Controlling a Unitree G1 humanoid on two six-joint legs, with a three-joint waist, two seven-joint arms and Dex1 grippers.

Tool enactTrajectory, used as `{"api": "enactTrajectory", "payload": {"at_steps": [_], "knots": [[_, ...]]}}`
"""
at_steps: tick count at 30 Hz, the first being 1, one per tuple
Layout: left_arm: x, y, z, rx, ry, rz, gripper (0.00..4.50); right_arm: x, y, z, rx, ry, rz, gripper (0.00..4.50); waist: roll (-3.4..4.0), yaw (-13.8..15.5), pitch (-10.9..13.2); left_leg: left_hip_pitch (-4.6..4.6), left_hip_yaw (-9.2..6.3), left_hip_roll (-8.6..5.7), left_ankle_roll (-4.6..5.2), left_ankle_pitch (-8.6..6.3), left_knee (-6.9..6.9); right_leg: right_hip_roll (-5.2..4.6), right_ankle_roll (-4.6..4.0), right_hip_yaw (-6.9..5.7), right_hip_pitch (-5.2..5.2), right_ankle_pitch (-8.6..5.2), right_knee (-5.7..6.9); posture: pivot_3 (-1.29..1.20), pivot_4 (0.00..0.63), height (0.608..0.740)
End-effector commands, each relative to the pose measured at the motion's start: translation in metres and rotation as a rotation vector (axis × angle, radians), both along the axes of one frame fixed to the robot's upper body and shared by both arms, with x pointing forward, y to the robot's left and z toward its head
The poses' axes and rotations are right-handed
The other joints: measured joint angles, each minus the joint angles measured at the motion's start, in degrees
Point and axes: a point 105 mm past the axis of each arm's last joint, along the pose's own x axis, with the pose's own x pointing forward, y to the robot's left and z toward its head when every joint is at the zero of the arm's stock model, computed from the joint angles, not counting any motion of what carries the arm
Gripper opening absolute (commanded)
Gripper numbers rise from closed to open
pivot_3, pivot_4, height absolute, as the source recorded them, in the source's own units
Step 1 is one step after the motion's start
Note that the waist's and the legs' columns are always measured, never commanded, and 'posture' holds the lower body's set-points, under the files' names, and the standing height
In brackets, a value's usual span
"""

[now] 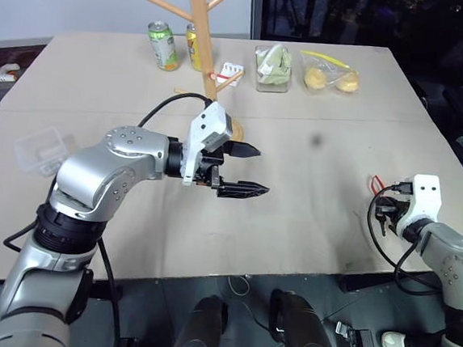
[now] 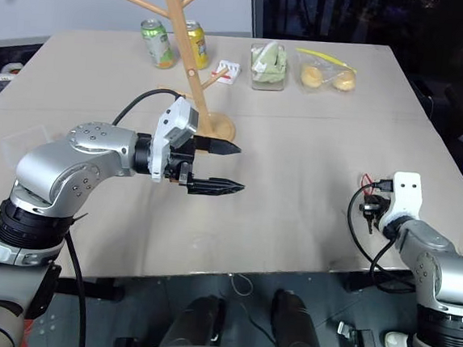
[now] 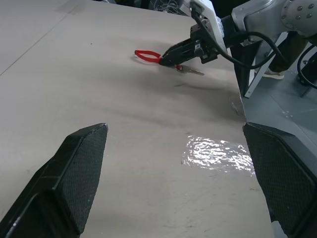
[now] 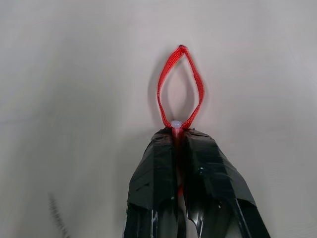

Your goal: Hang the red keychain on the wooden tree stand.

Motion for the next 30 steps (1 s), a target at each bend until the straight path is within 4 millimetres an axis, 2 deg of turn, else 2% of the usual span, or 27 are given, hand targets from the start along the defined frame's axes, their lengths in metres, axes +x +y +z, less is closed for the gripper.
{"api": "enactTrajectory", "payload": {"at_steps": [1,5,9,15,20,30], "knots": [[-0.003,0.009,0.017,-0.038,-0.049,0.036,4.5,-0.003,0.042,0.024,-0.031,-0.13,0.183,0.03,0.02,-0.14,0.01,0.01,-0.01,0.01,0.0,0.0,0.0,0.02,0.0,0.0,0.0,0.0,0.0,0.0,0.15,0.74],[-0.004,0.023,0.034,-0.143,-0.042,0.11,4.5,-0.002,0.092,0.064,-0.006,-0.338,0.36,0.03,0.07,-0.29,0.04,0.03,-0.01,0.05,0.0,0.0,0.0,0.05,0.0,-0.01,-0.01,0.0,0.01,0.0,0.15,0.74],[-0.006,0.044,0.045,-0.266,-0.066,0.267,4.5,-0.001,0.139,0.099,0.073,-0.544,0.474,0.03,0.07,-0.35,0.04,0.04,-0.04,0.06,0.0,0.0,-0.01,0.05,0.02,-0.03,-0.01,0.0,0.0,0.0,0.15,0.74],[-0.014,0.066,0.055,-0.392,-0.133,0.471,4.5,-0.002,0.189,0.124,0.065,-0.765,0.634,0.03,0.05,0.31,0.04,-0.05,-0.18,-0.03,-0.02,0.01,0.02,-0.05,0.24,-0.11,0.01,0.14,-0.06,0.0,0.15,0.74],[-0.018,0.073,0.054,-0.403,-0.147,0.54,4.5,0.011,0.216,0.139,0.043,-0.897,0.722,0.03,0.06,0.06,0.04,0.0,-0.14,-0.04,-0.03,0.01,0.09,-0.05,0.23,-0.07,0.02,0.15,-0.01,0.0,0.15,0.74],[-0.018,0.084,0.063,-0.412,-0.195,0.604,4.5,0.028,0.258,0.157,0.061,-0.981,0.836,0.03,0.07,0.04,0.04,-0.01,-0.2,-0.02,-0.03,0.01,0.07,-0.01,0.15,-0.1,0.01,0.19,0.03,0.0,0.15,0.74]]}}
